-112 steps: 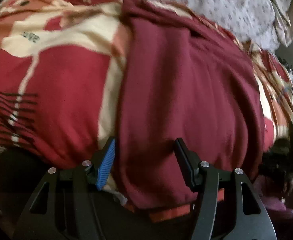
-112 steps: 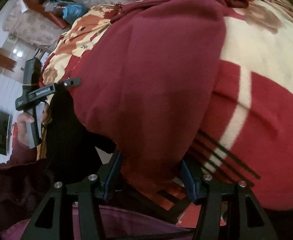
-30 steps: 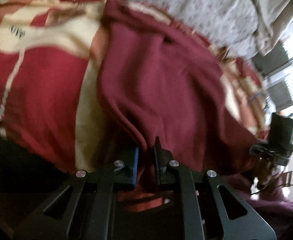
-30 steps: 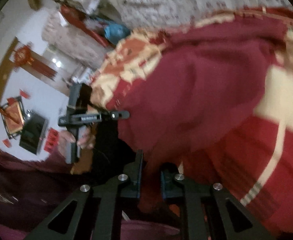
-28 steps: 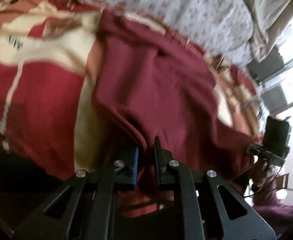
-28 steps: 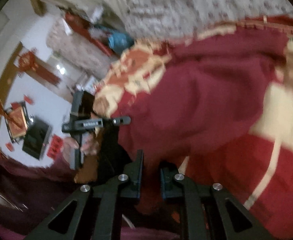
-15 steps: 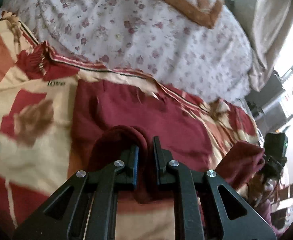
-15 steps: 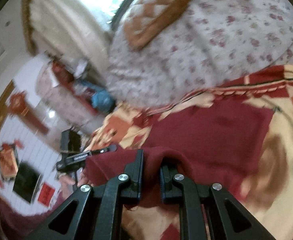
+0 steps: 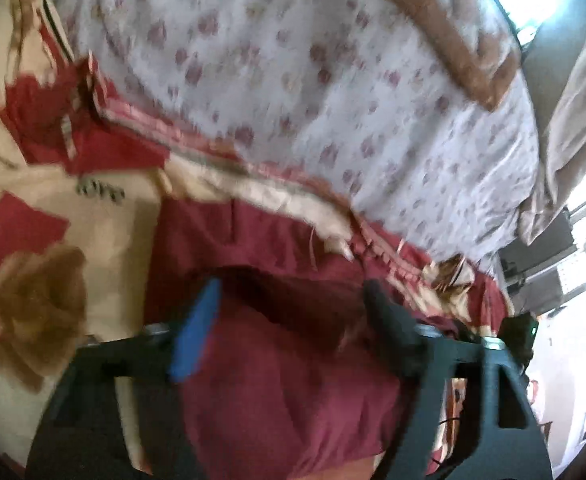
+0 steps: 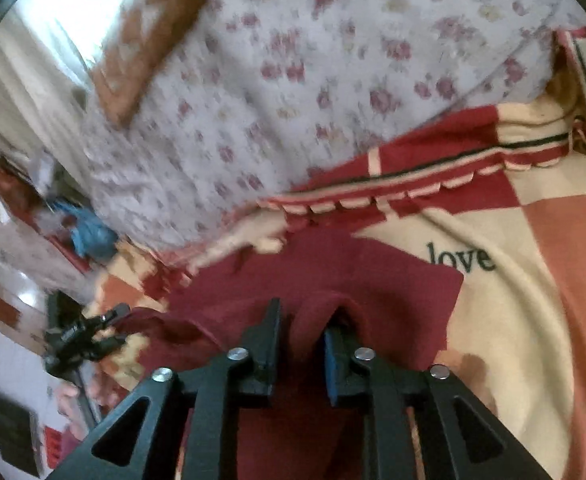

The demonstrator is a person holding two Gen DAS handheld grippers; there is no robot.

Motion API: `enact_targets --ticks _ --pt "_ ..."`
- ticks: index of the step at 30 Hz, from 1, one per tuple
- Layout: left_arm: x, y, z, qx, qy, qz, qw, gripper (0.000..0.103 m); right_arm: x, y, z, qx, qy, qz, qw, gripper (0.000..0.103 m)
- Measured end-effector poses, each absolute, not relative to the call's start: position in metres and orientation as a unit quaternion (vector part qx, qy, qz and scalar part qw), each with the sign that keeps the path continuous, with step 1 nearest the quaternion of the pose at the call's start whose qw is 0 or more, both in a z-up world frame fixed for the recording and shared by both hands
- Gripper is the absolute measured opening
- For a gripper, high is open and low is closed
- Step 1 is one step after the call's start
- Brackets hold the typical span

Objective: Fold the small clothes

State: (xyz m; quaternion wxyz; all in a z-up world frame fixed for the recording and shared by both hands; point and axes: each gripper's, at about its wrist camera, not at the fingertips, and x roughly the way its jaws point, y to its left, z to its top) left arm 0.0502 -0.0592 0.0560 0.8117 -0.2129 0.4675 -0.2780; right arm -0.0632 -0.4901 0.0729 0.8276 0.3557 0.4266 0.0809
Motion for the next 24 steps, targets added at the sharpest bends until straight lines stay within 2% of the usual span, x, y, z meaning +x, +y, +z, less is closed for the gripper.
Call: enact_targets --ticks 1,3,6,9,13,15,17,20,24 --pt "0.05 -0.052 0.063 -0.216 0.455 -0.274 0.819 0.081 -0.071 -0.492 0.08 0.362 0.414 0.081 0.831 0.042" --pt "0.05 -0.047 0.069 -0.215 0.449 -0.265 0.826 0.081 -0.083 -0.491 0.095 0.338 0.392 0.06 0.853 0.048" --pt "0.048 -0.05 0.068 -0.199 0.45 -0.256 0.832 0.081 -0.088 -0.477 0.107 0.314 0.388 0.091 0.862 0.048" --pt "0.056 -0.069 0.048 -0.161 0.478 -0.231 0.832 0.081 -0.072 -0.442 0.105 0.241 0.428 0.111 0.864 0.048" --pt "0.074 -0.095 0.0 -0.115 0.538 -0.185 0.814 0.081 -0.017 -0.427 0.059 0.156 0.492 0.014 0.857 0.048" --pt "0.08 -0.095 -0.015 -0.115 0.548 -0.174 0.81 0.081 0.005 -0.44 0.028 0.183 0.525 -0.013 0.831 0.048" --pt "0.08 -0.091 -0.009 -0.116 0.541 -0.174 0.815 0.081 0.009 -0.448 0.026 0.197 0.514 -0.013 0.835 0.047" --pt "0.072 -0.077 0.008 -0.128 0.533 -0.187 0.815 0.081 -0.011 -0.456 0.046 0.216 0.498 -0.001 0.84 0.047" --pt "0.037 -0.052 0.029 -0.13 0.511 -0.241 0.815 0.081 -0.079 -0.456 0.082 0.229 0.487 0.059 0.841 0.047"
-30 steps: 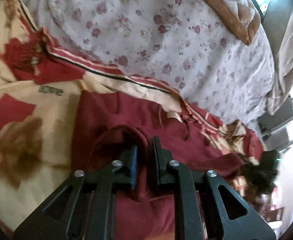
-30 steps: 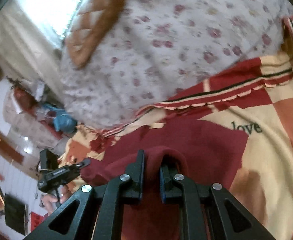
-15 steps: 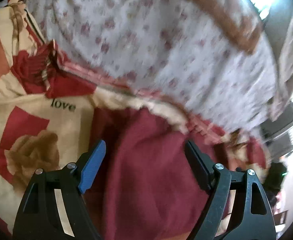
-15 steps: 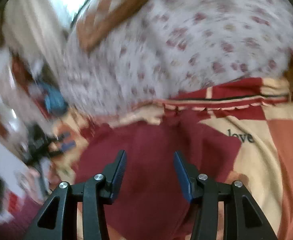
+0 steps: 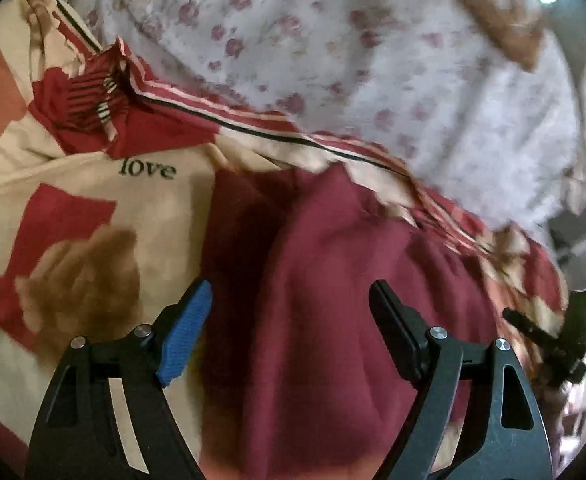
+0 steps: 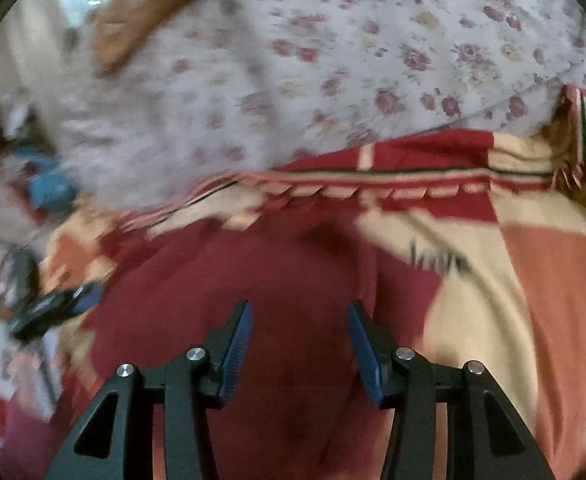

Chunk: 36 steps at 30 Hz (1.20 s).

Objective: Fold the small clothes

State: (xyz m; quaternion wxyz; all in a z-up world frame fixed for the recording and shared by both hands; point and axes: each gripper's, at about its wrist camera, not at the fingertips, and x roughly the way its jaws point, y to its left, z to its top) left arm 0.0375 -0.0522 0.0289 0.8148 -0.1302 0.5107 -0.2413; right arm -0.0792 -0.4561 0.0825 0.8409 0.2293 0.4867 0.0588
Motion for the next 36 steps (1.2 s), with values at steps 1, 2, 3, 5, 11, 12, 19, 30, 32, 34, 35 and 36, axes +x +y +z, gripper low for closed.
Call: enact_targets --ticks 1,2,3,5,11,12,19,30,32,34,35,36 --pt "0.024 -0.043 0.03 -0.135 0.507 -0.259 0.811 0.081 -0.102 -0.454 0.091 0.226 0.481 0.074 0.844 0.047" --pt "0.014 -0.038 0.031 -0.134 0.505 -0.268 0.809 0.081 -0.123 -0.45 0.096 0.223 0.476 0.085 0.846 0.047" --pt "0.003 -0.032 0.029 -0.131 0.503 -0.275 0.809 0.081 -0.131 -0.442 0.097 0.221 0.475 0.091 0.847 0.047" --pt "-0.014 -0.026 0.026 -0.122 0.499 -0.285 0.809 0.081 -0.156 -0.432 0.095 0.213 0.478 0.097 0.846 0.047" --pt "-0.045 -0.022 0.0 -0.123 0.516 -0.3 0.793 0.081 -0.165 -0.405 0.055 0.223 0.499 0.11 0.83 0.046" --pt "-0.045 -0.023 -0.005 -0.122 0.52 -0.301 0.79 0.081 -0.162 -0.402 0.05 0.226 0.498 0.112 0.83 0.043" --pt "-0.031 -0.041 -0.008 -0.107 0.541 -0.32 0.771 0.022 -0.162 -0.404 0.052 0.248 0.475 0.098 0.839 0.017" --pt "-0.062 -0.037 0.015 -0.049 0.527 -0.309 0.791 0.017 -0.178 -0.427 0.083 0.216 0.481 0.069 0.847 0.01" --pt "-0.062 -0.033 -0.003 -0.06 0.537 -0.3 0.786 0.017 -0.18 -0.423 0.061 0.216 0.515 0.069 0.827 0.01" --pt "-0.06 -0.027 -0.003 -0.086 0.539 -0.303 0.781 0.019 -0.184 -0.425 0.063 0.214 0.51 0.06 0.831 0.012" --pt "-0.06 -0.025 0.002 -0.092 0.537 -0.301 0.783 0.02 -0.185 -0.427 0.071 0.212 0.503 0.052 0.836 0.015" --pt "-0.061 -0.024 0.008 -0.091 0.533 -0.303 0.785 0.021 -0.187 -0.428 0.082 0.204 0.494 0.04 0.844 0.021"
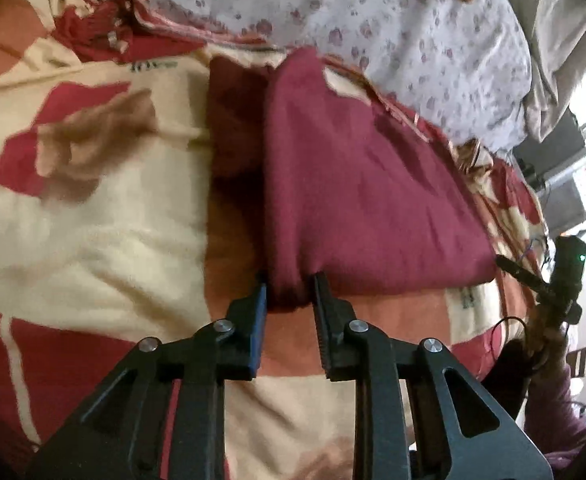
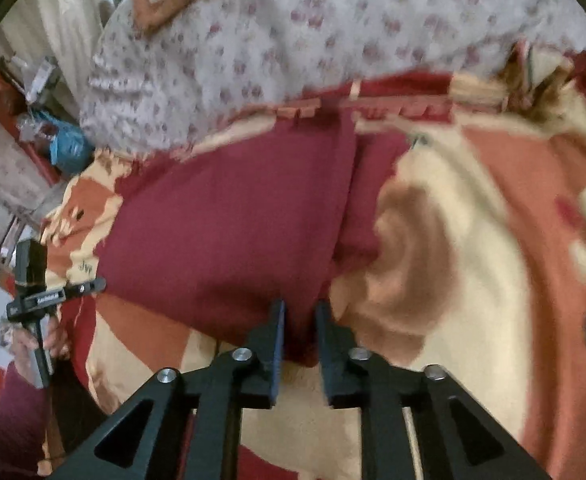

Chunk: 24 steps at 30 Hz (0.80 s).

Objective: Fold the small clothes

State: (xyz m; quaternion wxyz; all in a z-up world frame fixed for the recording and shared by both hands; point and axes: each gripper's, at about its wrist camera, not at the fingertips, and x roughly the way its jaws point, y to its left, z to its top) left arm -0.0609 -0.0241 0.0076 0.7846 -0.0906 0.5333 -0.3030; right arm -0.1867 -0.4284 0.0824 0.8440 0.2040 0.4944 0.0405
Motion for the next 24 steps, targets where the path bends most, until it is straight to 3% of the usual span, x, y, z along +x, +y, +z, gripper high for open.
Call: enact_targets --ticks 1,3,4,5,9,13,15,20,24 --pt "-0.062 -0.025 0.016 -0.085 0.523 -0.305 0.791 0.021 -0.186 -0.428 0.096 0.189 0.481 0.032 0.855 0.03" --pt "-0.063 -0.032 0.031 -0.075 0.505 -0.311 0.801 0.032 -0.178 -0.425 0.115 0.167 0.464 0.029 0.869 0.038" --pt "-0.061 -0.036 0.035 -0.077 0.5 -0.316 0.802 0.046 -0.168 -0.42 0.122 0.156 0.459 0.032 0.874 0.038" --pt "-0.057 -0.041 0.038 -0.082 0.496 -0.314 0.806 0.053 -0.158 -0.416 0.124 0.148 0.459 0.037 0.875 0.038" --pt "-0.035 -0.057 0.035 -0.093 0.484 -0.255 0.832 0.053 -0.094 -0.401 0.096 0.131 0.485 0.034 0.864 0.038" --pt "-0.018 -0.064 0.002 -0.039 0.501 -0.148 0.852 0.054 -0.027 -0.402 0.035 0.122 0.544 -0.009 0.83 0.038" --pt "-0.016 -0.056 -0.01 -0.07 0.502 -0.155 0.848 0.058 -0.012 -0.402 0.026 0.105 0.541 -0.009 0.835 0.037" --pt "-0.014 -0.045 -0.013 -0.083 0.491 -0.171 0.85 0.062 0.014 -0.384 0.048 0.064 0.536 -0.042 0.841 0.037" --pt "-0.015 -0.046 -0.012 -0.083 0.489 -0.178 0.85 0.063 0.027 -0.317 0.072 0.066 0.52 0.062 0.849 0.037"
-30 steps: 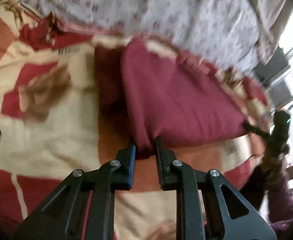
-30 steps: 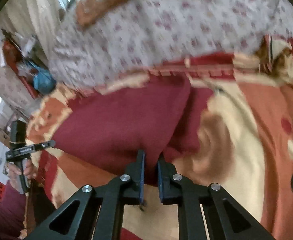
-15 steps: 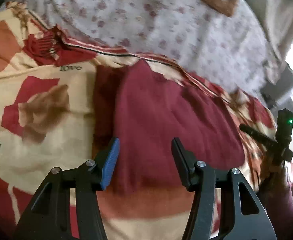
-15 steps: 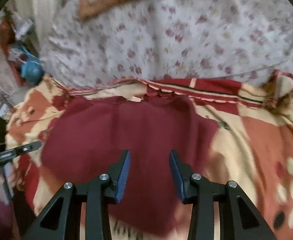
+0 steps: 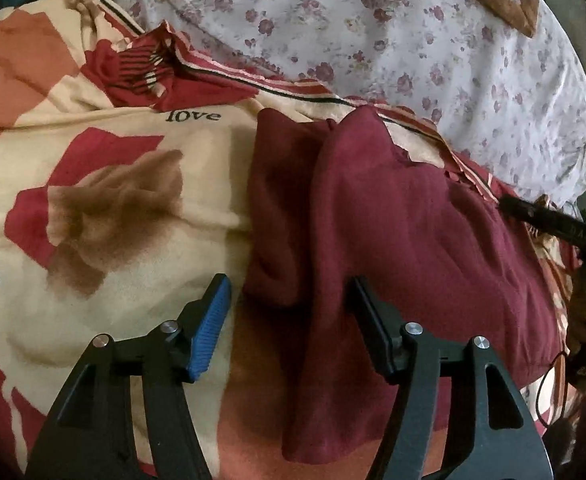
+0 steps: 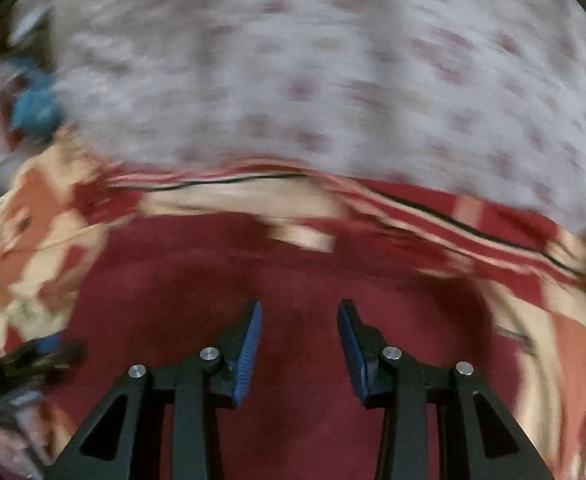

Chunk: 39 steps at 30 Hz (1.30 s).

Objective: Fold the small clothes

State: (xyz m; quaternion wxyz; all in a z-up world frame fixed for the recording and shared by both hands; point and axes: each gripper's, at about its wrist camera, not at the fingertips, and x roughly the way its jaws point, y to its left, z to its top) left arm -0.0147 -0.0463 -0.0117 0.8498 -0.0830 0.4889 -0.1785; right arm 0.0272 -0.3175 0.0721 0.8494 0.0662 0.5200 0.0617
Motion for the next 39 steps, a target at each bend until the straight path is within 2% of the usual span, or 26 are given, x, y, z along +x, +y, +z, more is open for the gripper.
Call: enact_targets --ticks 4,10,15,24,31,36,39 --pt "-0.013 -0.046 -0.011 -0.087 0.489 -0.186 0.848 0.063 0.053 -0.24 0.061 0.018 0.529 0.132 0.838 0.037" --pt "-0.011 -0.047 -0.013 -0.088 0.49 -0.185 0.848 0.063 0.101 -0.183 0.015 -0.018 0.553 0.129 0.823 0.037" --pt "-0.008 -0.047 -0.013 -0.096 0.492 -0.19 0.844 0.063 0.118 -0.18 0.007 0.007 0.556 0.117 0.823 0.037" --pt "-0.009 -0.047 -0.013 -0.101 0.492 -0.192 0.843 0.063 0.086 -0.205 0.049 0.079 0.539 0.14 0.827 0.038" --pt "-0.008 -0.046 -0.013 -0.113 0.493 -0.196 0.84 0.064 0.105 -0.174 0.004 0.037 0.566 0.124 0.815 0.039" --pt "-0.007 -0.045 -0.013 -0.117 0.493 -0.198 0.839 0.065 0.109 -0.179 0.013 0.052 0.566 0.12 0.814 0.04" --pt "-0.007 -0.043 -0.014 -0.126 0.495 -0.2 0.836 0.066 0.104 -0.187 0.029 0.089 0.561 0.132 0.812 0.051"
